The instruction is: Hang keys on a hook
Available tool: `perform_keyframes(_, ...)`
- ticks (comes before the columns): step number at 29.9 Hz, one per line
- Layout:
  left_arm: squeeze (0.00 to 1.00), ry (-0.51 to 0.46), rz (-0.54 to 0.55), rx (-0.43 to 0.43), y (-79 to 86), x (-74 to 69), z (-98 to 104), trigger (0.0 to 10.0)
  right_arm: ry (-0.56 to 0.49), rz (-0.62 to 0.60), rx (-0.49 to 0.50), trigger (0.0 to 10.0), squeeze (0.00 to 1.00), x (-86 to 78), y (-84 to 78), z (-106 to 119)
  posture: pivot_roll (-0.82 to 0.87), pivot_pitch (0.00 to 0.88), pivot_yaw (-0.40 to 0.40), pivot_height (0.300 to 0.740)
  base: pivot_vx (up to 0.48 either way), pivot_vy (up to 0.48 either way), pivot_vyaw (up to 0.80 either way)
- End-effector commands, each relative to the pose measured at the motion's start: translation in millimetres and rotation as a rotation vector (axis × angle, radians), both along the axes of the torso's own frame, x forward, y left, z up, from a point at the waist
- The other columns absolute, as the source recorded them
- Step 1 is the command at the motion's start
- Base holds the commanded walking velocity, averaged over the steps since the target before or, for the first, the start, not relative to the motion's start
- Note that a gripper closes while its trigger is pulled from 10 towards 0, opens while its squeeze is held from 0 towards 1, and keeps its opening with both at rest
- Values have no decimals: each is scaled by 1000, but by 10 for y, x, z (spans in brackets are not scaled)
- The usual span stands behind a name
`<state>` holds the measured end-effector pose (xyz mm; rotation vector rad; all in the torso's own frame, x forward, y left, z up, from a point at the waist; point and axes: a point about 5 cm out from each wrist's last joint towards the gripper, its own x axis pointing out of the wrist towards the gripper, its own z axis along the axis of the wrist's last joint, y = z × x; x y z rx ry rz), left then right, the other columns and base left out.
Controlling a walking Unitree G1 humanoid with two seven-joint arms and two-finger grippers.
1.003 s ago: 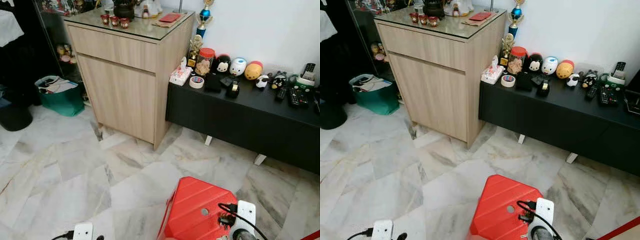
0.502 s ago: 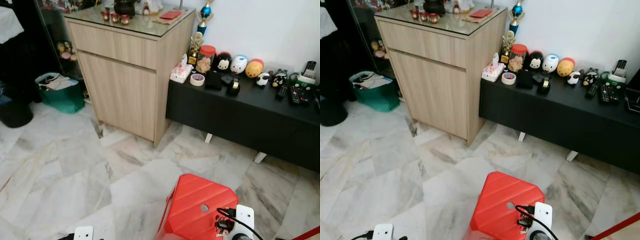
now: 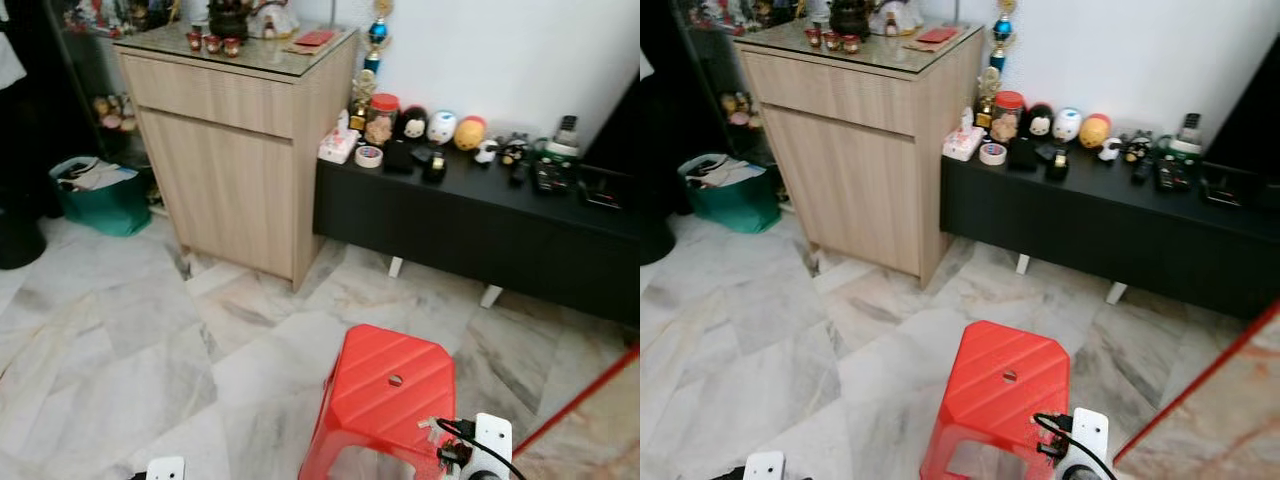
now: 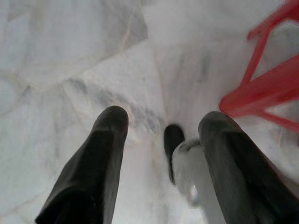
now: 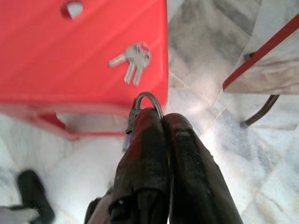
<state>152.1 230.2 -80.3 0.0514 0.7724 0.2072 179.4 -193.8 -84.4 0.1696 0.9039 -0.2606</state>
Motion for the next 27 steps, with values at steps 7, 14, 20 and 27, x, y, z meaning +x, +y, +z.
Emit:
perform_keyframes(7, 0, 44, 17, -30, -58, -117, -69, 10000, -16, -20, -18, 10000, 0, 76, -91, 49, 66, 0, -72, 740, -302, 0, -800)
perform_keyframes(14, 0, 48, 12, -25, -59, -118, -71, 10000, -18, -19, -17, 10000, 0, 82, -87, 51, 68, 0, -75, 740, -71, 0, -800)
perform_keyframes(20, 0, 49, 13, -28, -64, -121, -74, 10000, -19, -20, -17, 10000, 0, 90, -80, 54, 68, 0, -74, 740, 0, 0, -800)
perform_keyframes(27, 0, 50, 13, -30, -64, -125, -76, 10000, -36, -26, -19, 10000, 0, 124, -64, 71, 71, 0, -75, 740, 0, 0, -800)
